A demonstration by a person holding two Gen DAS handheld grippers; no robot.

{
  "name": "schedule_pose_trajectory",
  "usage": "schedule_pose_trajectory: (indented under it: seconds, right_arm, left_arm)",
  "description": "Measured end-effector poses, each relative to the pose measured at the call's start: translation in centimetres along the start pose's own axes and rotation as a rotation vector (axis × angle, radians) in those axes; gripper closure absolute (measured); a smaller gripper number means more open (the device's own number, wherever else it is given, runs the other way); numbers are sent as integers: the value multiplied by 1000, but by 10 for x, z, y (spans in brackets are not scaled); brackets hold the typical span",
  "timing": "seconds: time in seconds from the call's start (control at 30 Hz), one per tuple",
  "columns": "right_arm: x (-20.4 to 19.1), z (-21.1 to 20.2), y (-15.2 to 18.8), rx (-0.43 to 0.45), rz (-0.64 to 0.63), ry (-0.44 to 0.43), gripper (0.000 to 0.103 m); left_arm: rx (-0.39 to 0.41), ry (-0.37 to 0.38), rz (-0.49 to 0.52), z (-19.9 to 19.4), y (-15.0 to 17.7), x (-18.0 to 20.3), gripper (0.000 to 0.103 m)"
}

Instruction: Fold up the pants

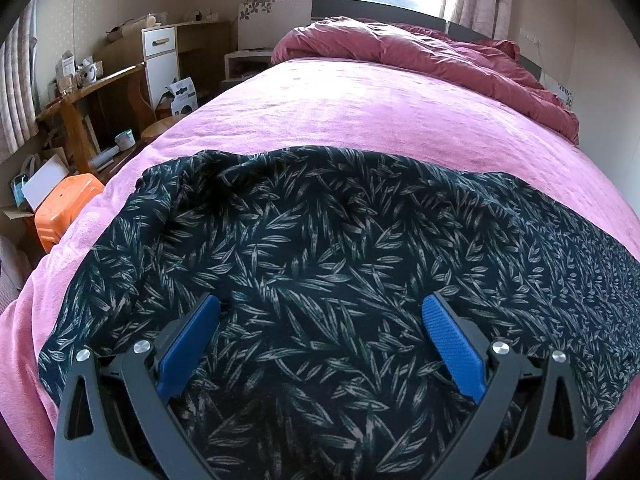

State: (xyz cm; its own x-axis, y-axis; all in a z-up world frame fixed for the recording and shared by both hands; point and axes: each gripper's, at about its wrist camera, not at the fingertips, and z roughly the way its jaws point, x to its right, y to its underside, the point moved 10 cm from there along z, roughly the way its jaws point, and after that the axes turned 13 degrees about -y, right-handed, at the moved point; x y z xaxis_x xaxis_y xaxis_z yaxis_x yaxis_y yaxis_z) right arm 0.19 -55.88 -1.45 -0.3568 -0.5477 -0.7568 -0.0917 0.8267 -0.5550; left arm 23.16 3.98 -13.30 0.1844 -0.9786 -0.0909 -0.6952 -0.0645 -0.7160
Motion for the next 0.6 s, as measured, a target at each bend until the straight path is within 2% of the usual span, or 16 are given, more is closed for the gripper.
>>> schedule_pose_trajectory:
  seconds: [0.13, 0.3, 0.4, 0.6]
  right_arm:
    - [-45, 5, 12, -25, -60, -60, 92]
    - [-111, 15, 47, -89, -159, -157, 92]
    - [-153, 26, 80, -156, -230, -218, 92]
    - [-203, 43, 154, -281, -335, -298, 92]
  left_arm:
    - [0, 0, 0, 0, 0, 0, 2]
    - [-1, -1, 1, 0, 0, 0, 2]
    - [-1, 1, 0, 0, 0, 0, 2]
    - [-1, 0, 1, 0, 0, 1, 2]
